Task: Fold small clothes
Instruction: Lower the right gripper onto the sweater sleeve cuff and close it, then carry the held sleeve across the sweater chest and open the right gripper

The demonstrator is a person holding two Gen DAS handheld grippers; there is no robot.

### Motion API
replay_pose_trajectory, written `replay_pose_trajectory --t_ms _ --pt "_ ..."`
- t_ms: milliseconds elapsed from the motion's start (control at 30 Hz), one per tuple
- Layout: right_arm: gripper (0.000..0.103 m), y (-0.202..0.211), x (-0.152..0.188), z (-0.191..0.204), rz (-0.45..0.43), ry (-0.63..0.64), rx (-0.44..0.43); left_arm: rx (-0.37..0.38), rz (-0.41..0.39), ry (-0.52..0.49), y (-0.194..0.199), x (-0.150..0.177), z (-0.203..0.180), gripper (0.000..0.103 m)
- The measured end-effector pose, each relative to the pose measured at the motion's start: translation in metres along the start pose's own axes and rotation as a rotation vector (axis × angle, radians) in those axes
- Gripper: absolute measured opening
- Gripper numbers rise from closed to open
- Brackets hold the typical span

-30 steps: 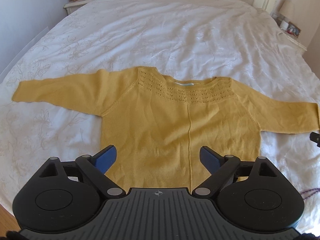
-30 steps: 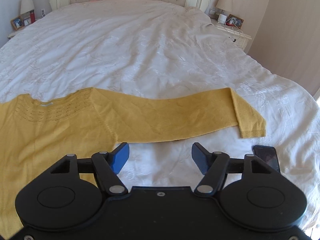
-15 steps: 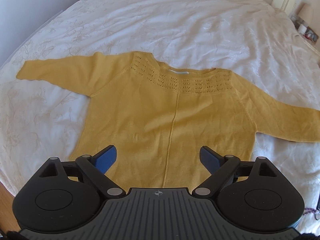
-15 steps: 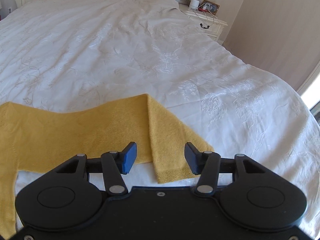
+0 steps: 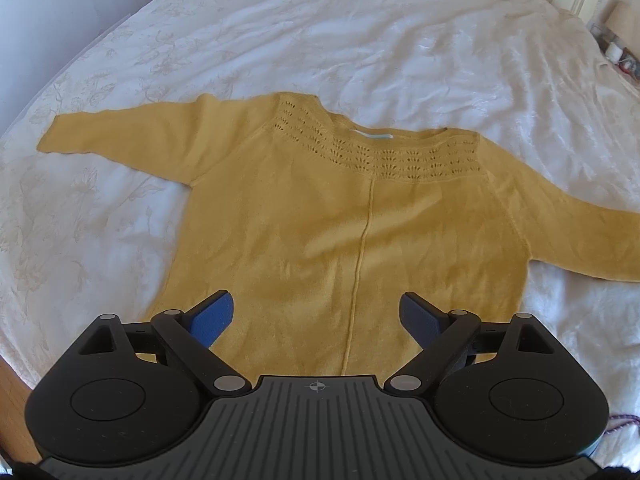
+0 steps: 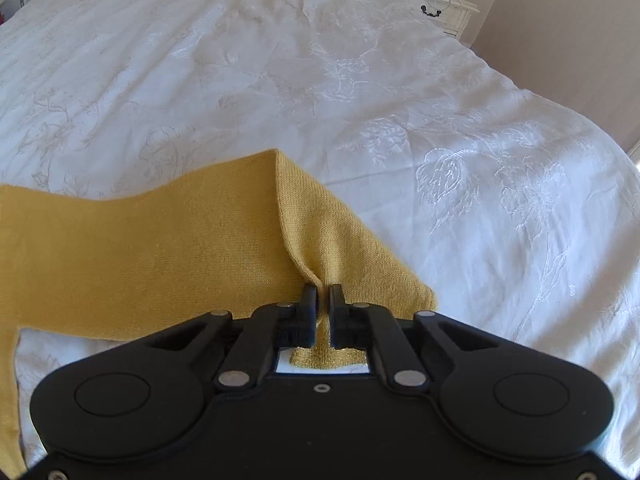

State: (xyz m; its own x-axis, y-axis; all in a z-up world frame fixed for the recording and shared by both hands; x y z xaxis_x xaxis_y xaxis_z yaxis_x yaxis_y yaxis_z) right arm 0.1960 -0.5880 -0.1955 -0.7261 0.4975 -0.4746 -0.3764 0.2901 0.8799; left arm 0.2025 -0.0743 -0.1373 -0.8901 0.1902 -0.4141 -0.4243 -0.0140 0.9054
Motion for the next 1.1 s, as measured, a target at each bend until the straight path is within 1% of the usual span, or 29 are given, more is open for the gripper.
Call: replay_pose_trajectory --t_ms 33,133,233,333,467,533,667,767,867,967,1033,1067,1100 --pt "0.010 0.006 -0.004 0.001 0.007 -0.022 -0.025 0.007 -0.001 -0.005 -0.002 -0.001 0.002 0.091" --pt "0.010 0.031 -0.016 0.016 0.024 -0.107 -0.144 0.034 -0.003 -0.031 -0.009 -0.004 0.010 0.091" --pt "0.010 0.064 -0.027 0.050 0.039 -0.191 -0.294 0.061 -0.011 -0.068 -0.018 -0.011 0.021 0.091" --pt "0.010 0.097 -0.034 0.101 0.043 -0.205 -0.431 0.070 -0.028 -0.095 -0.024 -0.018 0.036 0.091" --pt "0.010 0.125 -0.031 0.182 0.076 -0.174 -0.584 0.075 -0.047 -0.126 -0.031 -0.026 0.063 0.091" --pt "0.010 0.135 -0.024 0.230 0.110 -0.137 -0.661 0.078 -0.051 -0.132 -0.034 -0.027 0.076 0.091" --pt "0.010 0.148 0.000 0.322 0.185 -0.028 -0.786 0.076 -0.046 -0.137 -0.041 -0.025 0.102 0.091" --pt "0.010 0.155 0.025 0.386 0.238 0.057 -0.864 0.072 -0.036 -0.135 -0.046 -0.020 0.121 0.091" --pt "0.010 0.152 0.049 0.442 0.284 0.126 -0.909 0.067 -0.020 -0.127 -0.051 -0.014 0.135 0.091" --pt "0.010 0.140 0.075 0.486 0.323 0.188 -0.917 0.064 -0.006 -0.118 -0.056 -0.010 0.145 0.091" --pt "0.011 0.131 0.091 0.506 0.337 0.230 -0.909 0.060 0.001 -0.115 -0.058 -0.008 0.150 0.091" --pt "0.012 0.127 0.099 0.516 0.337 0.258 -0.907 0.058 0.005 -0.114 -0.060 -0.007 0.154 0.091" --pt "0.017 0.125 0.105 0.524 0.333 0.284 -0.910 0.057 0.007 -0.114 -0.061 -0.006 0.157 0.091"
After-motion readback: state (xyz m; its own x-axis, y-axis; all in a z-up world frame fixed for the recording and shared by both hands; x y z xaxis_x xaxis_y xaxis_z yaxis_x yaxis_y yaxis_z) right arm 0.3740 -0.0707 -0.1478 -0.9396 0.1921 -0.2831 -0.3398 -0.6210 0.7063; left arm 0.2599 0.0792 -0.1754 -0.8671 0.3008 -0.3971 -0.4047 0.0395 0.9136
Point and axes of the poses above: each gripper's, at about its wrist camera, not at the fingertips, and y roughly against the way its jaws point, z to its left, x to its underside, the point moved 10 cm from there along -y, roughly the way its jaws point, and after that the axes turned 10 degrees about -y, right-handed, at the moved point
